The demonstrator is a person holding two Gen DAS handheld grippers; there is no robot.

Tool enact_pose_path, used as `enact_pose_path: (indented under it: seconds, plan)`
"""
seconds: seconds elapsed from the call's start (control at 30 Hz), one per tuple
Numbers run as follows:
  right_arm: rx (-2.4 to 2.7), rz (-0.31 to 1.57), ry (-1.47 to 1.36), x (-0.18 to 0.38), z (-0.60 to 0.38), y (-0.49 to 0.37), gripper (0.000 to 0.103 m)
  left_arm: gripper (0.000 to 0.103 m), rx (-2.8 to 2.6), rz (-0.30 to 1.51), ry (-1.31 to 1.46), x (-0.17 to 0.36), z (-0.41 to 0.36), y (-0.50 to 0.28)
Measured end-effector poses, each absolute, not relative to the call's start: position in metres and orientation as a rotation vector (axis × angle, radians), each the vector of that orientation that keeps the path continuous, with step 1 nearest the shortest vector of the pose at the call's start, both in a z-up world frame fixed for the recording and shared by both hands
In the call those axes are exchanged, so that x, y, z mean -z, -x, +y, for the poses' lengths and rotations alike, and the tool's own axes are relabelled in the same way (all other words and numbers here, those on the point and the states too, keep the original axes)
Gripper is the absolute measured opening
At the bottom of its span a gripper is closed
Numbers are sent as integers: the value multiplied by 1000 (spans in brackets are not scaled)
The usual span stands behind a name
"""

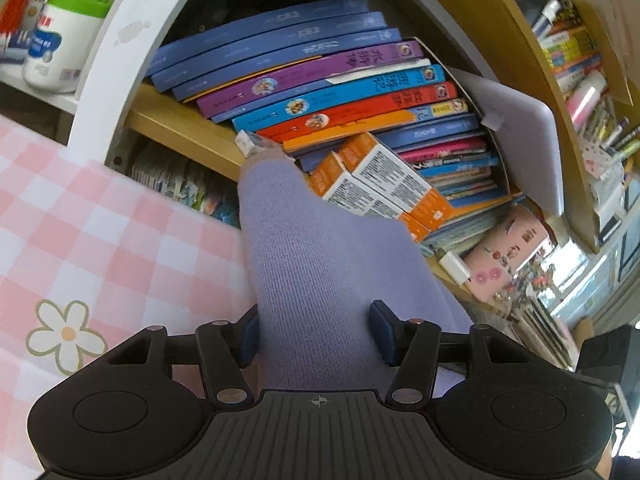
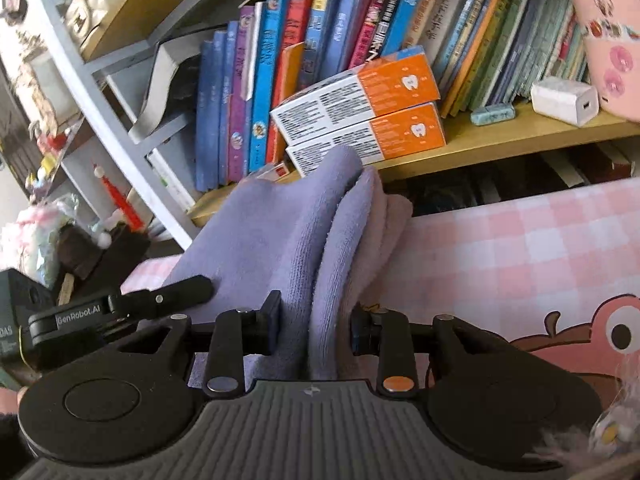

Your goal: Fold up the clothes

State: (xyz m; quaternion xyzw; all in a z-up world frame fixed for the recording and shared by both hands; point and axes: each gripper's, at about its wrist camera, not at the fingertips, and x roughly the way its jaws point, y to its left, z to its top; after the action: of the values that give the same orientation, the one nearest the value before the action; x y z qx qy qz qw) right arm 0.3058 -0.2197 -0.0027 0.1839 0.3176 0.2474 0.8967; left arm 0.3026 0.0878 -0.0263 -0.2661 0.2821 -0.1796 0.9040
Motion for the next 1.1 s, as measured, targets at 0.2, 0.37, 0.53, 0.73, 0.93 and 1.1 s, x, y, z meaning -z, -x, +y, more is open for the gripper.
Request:
enact_pose_path:
  seconds: [0.2,0.37,0.53,0.73,0.93,1.1]
  plan:
    - [-415,579,-363,-1,-225,-283,52,77,256,475,426,6,83,-275]
    - [-263,417,-283,-18,-223,-209,66,88,193,355,315,-11,75,-216]
    - [-251,393,-198,-19,-211,-155,70,90,141,326,235,-18,57,-166]
    - [-204,376,-123,-12,-206,-109,74,96,83,303,163,-16,42,-114]
    - [-161,340,-59,-12,-208,-82,76,96,49,318,93,-11,31,-91]
    - [-139,323,-15,-9,-208,-70,82,98,25,298,7,-11,20,-85]
